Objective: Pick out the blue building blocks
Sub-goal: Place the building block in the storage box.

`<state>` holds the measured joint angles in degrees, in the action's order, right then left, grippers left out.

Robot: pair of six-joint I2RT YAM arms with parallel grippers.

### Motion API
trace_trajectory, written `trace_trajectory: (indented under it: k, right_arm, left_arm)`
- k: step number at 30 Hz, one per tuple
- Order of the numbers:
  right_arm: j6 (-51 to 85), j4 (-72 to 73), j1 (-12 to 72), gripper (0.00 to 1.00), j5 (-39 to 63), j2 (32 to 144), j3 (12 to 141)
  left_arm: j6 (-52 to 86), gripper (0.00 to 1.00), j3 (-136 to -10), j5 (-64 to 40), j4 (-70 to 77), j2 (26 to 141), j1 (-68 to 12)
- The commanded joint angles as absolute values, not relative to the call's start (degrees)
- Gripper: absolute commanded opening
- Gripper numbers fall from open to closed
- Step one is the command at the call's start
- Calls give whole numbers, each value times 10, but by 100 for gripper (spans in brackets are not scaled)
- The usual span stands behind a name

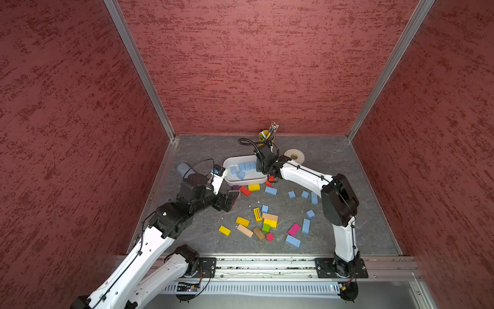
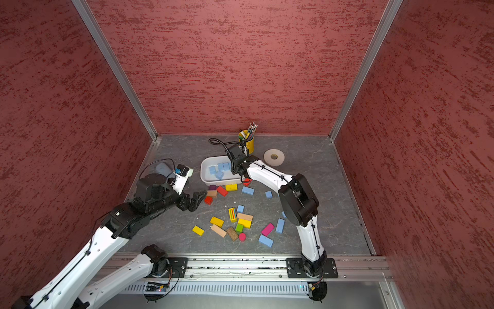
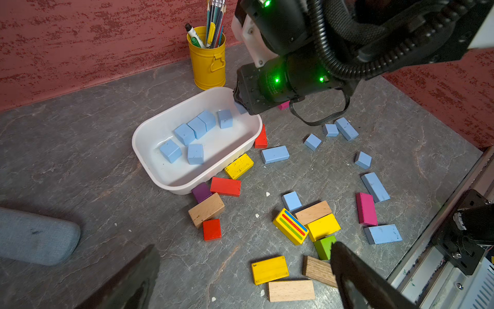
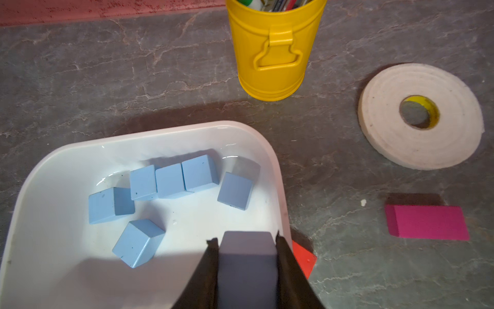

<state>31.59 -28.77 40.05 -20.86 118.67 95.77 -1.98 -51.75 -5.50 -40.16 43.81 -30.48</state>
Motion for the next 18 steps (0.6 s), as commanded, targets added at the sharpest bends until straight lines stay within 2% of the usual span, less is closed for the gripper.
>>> trace_trajectory:
  k: [1, 18]
  right_arm:
    - [304, -309, 404, 21, -214, 1208, 991]
    - [289, -376, 407, 21, -191, 1307, 1088]
  left_arm:
    - [-24, 100, -514, -57, -396, 431, -301]
    - [-23, 100, -513, -58, -396, 431, -301]
